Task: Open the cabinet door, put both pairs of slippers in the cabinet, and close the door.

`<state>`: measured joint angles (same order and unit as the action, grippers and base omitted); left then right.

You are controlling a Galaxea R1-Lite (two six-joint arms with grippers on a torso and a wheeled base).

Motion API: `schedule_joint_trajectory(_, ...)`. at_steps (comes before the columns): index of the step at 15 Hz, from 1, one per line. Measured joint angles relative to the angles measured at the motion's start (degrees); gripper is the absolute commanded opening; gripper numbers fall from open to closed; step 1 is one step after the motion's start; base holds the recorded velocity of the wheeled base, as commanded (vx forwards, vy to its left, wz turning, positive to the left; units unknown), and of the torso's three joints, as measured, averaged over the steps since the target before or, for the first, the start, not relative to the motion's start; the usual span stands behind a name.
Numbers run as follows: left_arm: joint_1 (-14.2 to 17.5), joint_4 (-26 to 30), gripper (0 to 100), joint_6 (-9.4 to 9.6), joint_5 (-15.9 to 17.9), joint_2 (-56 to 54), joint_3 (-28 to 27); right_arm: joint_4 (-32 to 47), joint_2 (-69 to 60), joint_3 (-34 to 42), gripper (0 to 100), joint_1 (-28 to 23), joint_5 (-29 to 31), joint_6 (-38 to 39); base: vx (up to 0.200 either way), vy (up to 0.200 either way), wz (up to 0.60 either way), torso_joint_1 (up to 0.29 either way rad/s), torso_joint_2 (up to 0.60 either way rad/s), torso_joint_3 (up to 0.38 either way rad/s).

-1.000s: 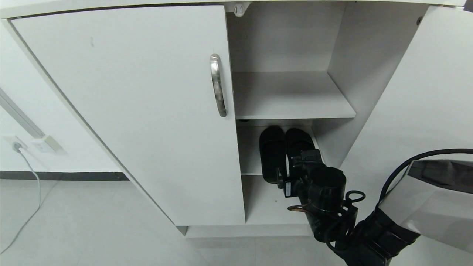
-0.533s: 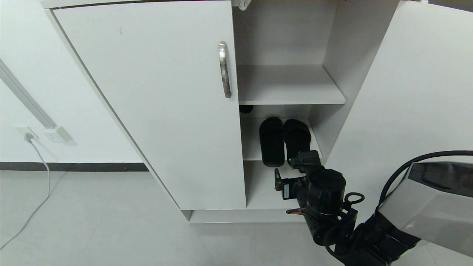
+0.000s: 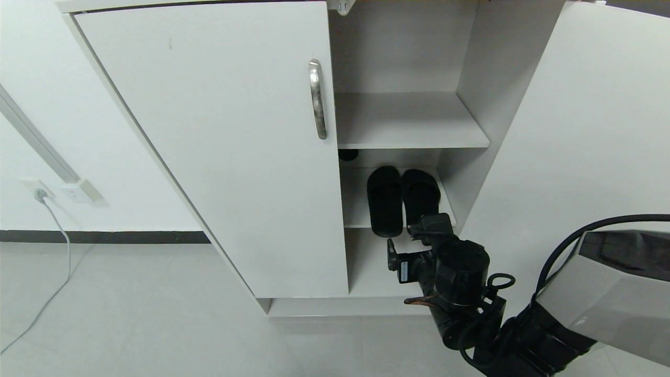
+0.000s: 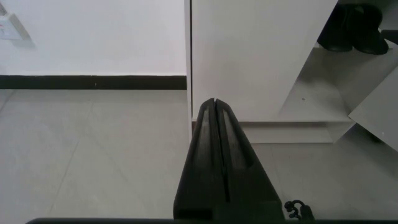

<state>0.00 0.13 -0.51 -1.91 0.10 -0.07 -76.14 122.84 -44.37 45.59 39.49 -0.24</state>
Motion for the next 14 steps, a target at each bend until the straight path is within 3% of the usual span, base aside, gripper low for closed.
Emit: schedule_joint_trajectory(14,0.0,-0.04,0,0.38,-0.02,0.0,0.05,0.02,-0.66,1.85,100,0.84,-0.02,0.0,0.0,0.0,0.0,0.0,0.0,0.181)
